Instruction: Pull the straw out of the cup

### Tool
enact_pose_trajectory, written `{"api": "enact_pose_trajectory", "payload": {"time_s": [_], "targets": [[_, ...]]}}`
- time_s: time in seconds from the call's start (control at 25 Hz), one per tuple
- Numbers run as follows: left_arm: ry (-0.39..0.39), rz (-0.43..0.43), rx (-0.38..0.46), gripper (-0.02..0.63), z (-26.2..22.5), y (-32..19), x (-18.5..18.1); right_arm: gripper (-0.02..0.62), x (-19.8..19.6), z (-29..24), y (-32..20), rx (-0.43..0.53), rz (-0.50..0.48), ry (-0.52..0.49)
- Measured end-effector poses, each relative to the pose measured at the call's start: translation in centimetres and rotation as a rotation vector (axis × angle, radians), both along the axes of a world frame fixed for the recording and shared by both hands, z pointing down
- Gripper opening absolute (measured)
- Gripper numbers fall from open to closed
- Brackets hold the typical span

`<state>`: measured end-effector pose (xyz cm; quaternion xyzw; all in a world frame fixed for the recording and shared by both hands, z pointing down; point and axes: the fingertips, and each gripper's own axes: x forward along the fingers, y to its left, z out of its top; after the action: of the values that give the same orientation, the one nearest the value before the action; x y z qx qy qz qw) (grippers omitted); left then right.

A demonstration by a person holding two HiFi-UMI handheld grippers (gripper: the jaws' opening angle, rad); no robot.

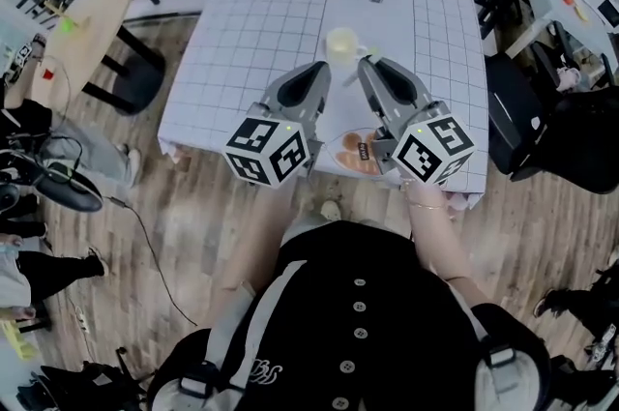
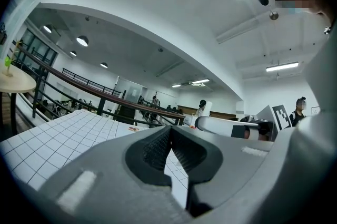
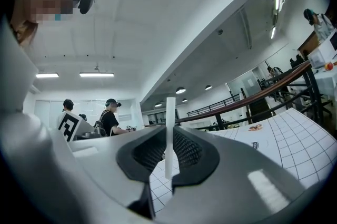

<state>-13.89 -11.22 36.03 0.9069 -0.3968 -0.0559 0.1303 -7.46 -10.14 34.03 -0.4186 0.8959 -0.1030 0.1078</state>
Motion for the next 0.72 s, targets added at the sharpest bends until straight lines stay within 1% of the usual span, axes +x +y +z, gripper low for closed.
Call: {"api": "enact_pose_trajectory", "payload": {"time_s": [0.28,0.44,0.6,0.72], "targets": [[0.001,0.035,-0.016,-0.002,0.9,-2.1,0.4,0.032,0.4,0.7,-2.2,-0.013,0.034,0.007],[-0.003,0.037,-0.047,-0.002,1.7,-3.8,0.7,0.032,0.7,1.3,-4.2,-0.038,0.031,0.007],[-0.008,0.028,-0.053,-0.002,2.2,-3.6,0.5,0.032,0.6,1.6,-3.9,-0.044,0.027,0.005],[-0.009,0.015,-0.066,-0.002,2.5,-4.6,0.7,0.032,1.1,2.1,-4.9,-0.062,0.021,0.004]]}}
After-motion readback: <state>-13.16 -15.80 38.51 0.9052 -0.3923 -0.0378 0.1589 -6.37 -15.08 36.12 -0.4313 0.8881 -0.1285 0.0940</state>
